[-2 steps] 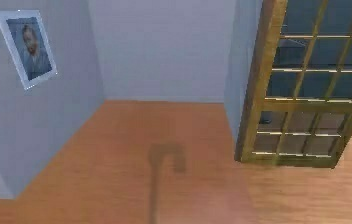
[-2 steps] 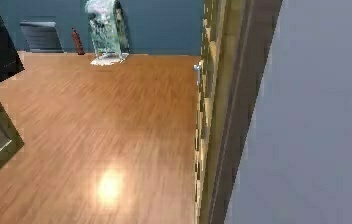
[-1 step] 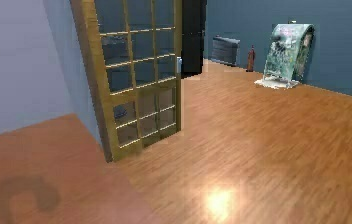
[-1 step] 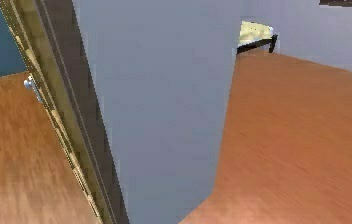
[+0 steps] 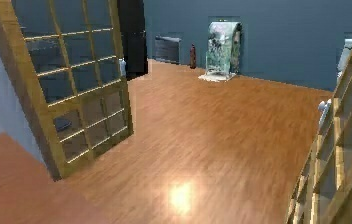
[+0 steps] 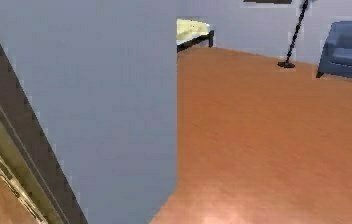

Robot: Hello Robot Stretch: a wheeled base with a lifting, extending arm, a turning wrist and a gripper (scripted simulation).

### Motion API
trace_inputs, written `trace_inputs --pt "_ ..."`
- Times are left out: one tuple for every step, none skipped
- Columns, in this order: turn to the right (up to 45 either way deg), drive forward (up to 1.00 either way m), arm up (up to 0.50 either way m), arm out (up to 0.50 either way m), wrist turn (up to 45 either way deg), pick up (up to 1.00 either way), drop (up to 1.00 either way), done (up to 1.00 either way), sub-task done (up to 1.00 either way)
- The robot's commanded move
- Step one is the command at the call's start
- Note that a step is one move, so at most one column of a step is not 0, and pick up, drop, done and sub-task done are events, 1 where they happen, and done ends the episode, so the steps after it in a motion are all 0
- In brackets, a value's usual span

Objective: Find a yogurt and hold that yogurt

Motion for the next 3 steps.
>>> trace_inputs --pt "0.0 1.0 0.0 0.0 0.0 0.0 0.0 0.0 0.0" --pt "0.0 1.0 0.0 0.0 0.0 0.0 0.0 0.0 0.0" --pt "0.0 1.0 0.0 0.0 0.0 0.0 0.0 0.0 0.0"
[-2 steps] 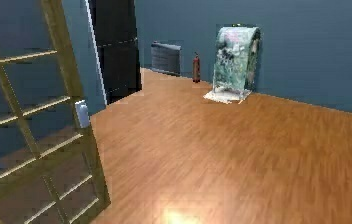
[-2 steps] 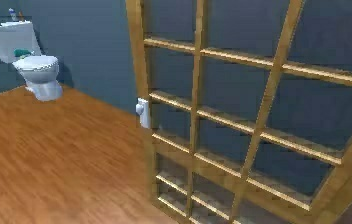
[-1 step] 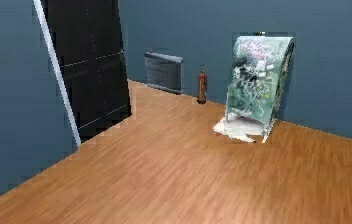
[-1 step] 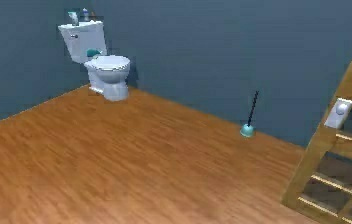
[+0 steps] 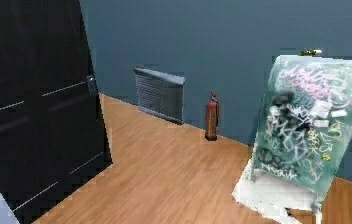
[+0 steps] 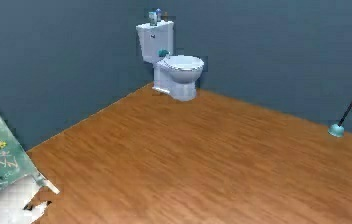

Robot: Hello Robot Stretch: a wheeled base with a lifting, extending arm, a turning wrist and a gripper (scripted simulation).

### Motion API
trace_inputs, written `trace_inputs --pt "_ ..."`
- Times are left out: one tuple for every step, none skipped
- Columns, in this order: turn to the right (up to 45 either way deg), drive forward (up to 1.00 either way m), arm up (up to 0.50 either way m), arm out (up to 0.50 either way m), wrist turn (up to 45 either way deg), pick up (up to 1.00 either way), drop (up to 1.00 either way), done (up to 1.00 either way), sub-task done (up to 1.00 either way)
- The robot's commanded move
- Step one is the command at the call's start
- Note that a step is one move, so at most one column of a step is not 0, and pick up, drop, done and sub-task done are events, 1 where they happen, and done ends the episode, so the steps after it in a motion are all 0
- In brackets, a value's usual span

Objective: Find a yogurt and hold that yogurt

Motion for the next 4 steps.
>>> trace_inputs --pt "0.0 1.0 0.0 0.0 0.0 0.0 0.0 0.0 0.0" --pt "3.0 0.0 0.0 0.0 0.0 0.0 0.0 0.0 0.0" --pt "0.0 0.4 0.0 0.0 0.0 0.0 0.0 0.0 0.0" --pt "-21.0 0.0 0.0 0.0 0.0 0.0 0.0 0.0 0.0"
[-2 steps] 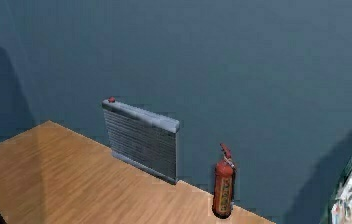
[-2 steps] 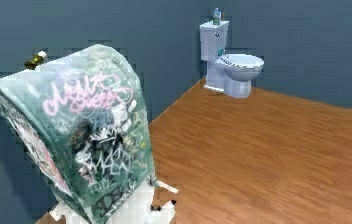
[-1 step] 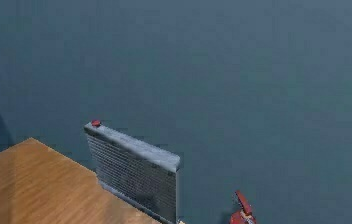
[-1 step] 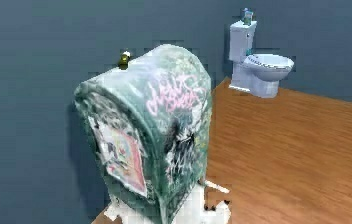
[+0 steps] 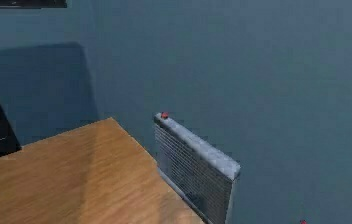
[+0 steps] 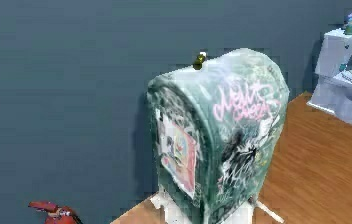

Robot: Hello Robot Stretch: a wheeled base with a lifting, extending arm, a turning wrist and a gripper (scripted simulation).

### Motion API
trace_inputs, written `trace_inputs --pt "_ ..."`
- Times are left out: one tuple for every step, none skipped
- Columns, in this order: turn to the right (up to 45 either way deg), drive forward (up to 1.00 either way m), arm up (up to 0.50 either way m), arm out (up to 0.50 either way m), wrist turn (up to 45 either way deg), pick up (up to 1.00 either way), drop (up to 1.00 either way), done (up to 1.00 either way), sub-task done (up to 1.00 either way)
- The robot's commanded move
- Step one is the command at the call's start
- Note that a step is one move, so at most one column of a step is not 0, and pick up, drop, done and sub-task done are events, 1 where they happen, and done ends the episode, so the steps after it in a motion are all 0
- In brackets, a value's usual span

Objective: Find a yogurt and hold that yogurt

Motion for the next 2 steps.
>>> trace_inputs --pt "-3.0 0.0 0.0 0.0 0.0 0.0 0.0 0.0 0.0" --pt "0.0 0.55 0.0 0.0 0.0 0.0 0.0 0.0 0.0"
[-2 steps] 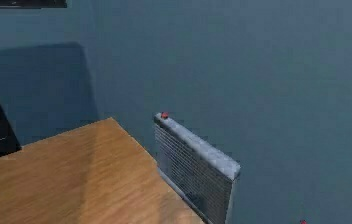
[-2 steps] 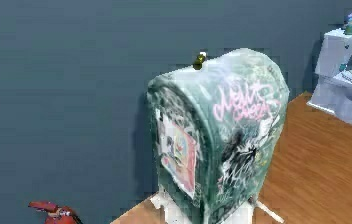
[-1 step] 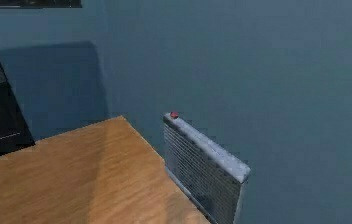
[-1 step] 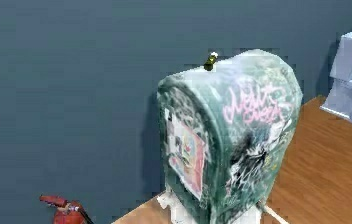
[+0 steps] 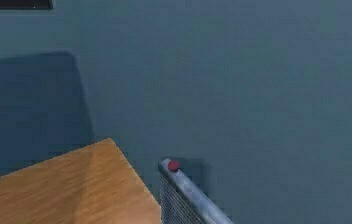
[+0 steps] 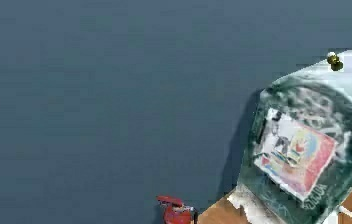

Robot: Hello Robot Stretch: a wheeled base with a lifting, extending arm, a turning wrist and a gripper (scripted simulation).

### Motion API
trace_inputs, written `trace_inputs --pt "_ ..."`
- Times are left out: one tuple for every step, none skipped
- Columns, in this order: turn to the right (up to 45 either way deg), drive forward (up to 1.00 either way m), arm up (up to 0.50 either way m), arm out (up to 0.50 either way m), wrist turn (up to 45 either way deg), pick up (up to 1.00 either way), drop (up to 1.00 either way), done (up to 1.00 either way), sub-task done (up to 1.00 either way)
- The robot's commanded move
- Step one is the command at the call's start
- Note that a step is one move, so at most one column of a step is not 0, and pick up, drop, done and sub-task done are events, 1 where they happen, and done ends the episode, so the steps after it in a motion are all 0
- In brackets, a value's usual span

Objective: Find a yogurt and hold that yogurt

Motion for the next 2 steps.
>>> trace_inputs --pt "-33.0 0.0 0.0 0.0 0.0 0.0 0.0 0.0 0.0" --pt "0.0 0.45 0.0 0.0 0.0 0.0 0.0 0.0 0.0"
